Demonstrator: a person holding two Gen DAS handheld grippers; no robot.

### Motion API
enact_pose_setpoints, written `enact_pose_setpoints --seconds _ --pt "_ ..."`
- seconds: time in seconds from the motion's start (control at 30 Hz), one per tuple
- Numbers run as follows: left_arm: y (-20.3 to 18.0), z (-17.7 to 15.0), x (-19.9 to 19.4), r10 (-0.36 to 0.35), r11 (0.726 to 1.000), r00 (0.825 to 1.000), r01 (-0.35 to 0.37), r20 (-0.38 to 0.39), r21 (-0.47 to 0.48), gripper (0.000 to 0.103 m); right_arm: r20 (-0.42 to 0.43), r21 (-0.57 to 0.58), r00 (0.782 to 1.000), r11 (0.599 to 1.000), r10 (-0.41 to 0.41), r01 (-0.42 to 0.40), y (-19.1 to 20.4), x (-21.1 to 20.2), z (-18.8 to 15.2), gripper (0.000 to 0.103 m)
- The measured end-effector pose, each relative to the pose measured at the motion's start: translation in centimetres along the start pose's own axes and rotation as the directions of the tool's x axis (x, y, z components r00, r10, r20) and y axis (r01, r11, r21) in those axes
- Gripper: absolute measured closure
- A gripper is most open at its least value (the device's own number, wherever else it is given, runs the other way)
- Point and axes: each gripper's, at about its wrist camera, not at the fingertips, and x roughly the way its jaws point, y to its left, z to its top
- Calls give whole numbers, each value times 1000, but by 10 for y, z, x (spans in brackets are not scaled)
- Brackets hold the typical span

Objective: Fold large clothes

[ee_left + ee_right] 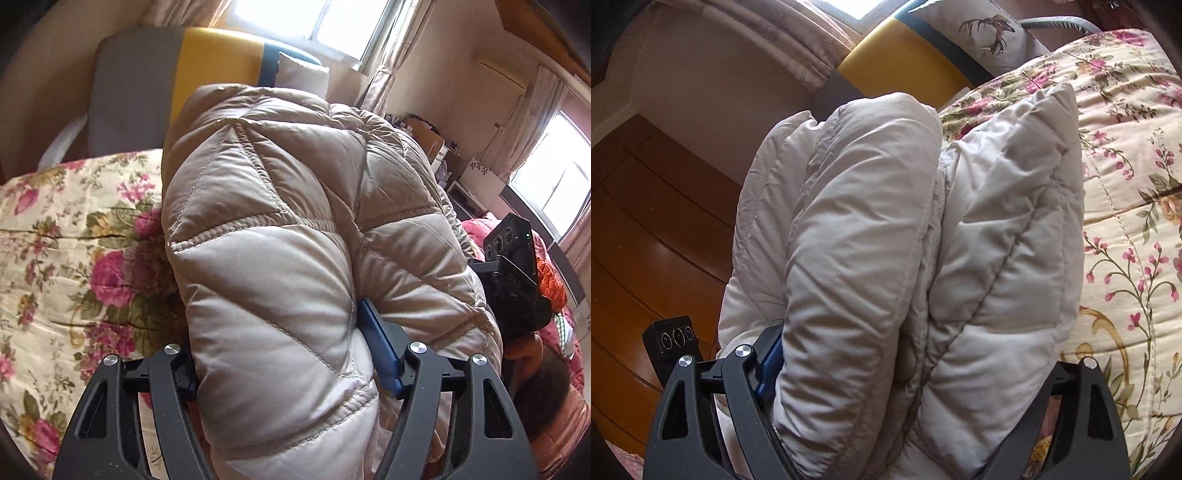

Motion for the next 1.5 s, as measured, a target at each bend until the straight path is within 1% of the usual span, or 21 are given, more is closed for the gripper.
enact_pose_setpoints --seconds 0.13,0.23,0.33,0.43,0.57,0.67,0.77,0.8,0.87,0.93,0.97,1.0,1.07,1.1,1.2,1.27,1.3,1.33,1.4,1.47,1.5 --pt "3 2 -24 58 998 996 -59 62 30 36 15 -58 999 997 43 -42 26 13 -4 17" --pt "17 2 -41 104 994 988 -108 111 29 37 7 -113 996 990 86 -84 48 30 -3 17" --pt "33 6 -55 149 988 977 -154 150 16 38 -11 -186 989 972 147 -146 76 55 1 17" --pt "54 4 -67 208 978 963 -207 170 -23 39 -52 -261 989 954 139 -147 107 89 6 18" --pt "93 6 -83 265 962 946 -244 187 -124 42 -96 -274 983 945 156 -177 134 133 6 18" --pt "113 7 -97 318 943 928 -289 195 -164 42 -121 -307 978 931 169 -199 152 163 5 18" --pt "136 6 -108 384 916 899 -340 211 -215 42 -148 -339 973 915 177 -218 174 198 10 19" --pt "141 7 -109 398 908 892 -351 214 -227 42 -151 -354 973 910 174 -217 178 198 8 19" --pt "155 6 -107 432 891 877 -379 209 -250 41 -145 -382 979 904 144 -190 185 216 9 18" --pt "173 1 -94 478 860 866 -427 147 -279 32 -113 -403 992 909 63 -104 181 229 9 17" --pt "180 -3 -88 486 849 867 -437 112 -295 24 -101 -400 995 915 14 -53 174 235 8 16" --pt "186 -8 -82 478 844 873 -425 98 -327 17 -94 -383 995 924 -18 -20 164 239 8 11" --pt "186 -17 -80 447 852 885 -378 129 -362 12 -30 -359 997 932 -73 57 146 234 5 3" --pt "183 -20 -79 441 857 887 -371 137 -356 11 -10 -358 996 930 -91 82 140 231 4 2" --pt "169 -21 -76 474 859 867 -416 156 -299 10 3 -349 988 926 -154 145 133 216 7 2" --pt "165 -18 -78 492 853 856 -439 157 -283 10 34 -383 975 898 -220 216 149 201 11 2" --pt "163 -17 -80 500 848 852 -445 157 -287 10 69 -406 967 878 -246 252 159 192 13 2" --pt "160 -16 -82 502 845 851 -445 153 -297 10 128 -430 959 857 -253 284 166 176 4 2" --pt "159 -16 -86 498 841 854 -433 150 -325 10 227 -481 952 826 -206 294 191 153 4 2" --pt "159 -14 -87 501 837 852 -433 149 -336 10 249 -553 957 789 -149 267 221 141 7 2" --pt "158 -13 -88 506 834 850 -438 147 -336 10 232 -596 963 763 -135 250 237 145 7 5"
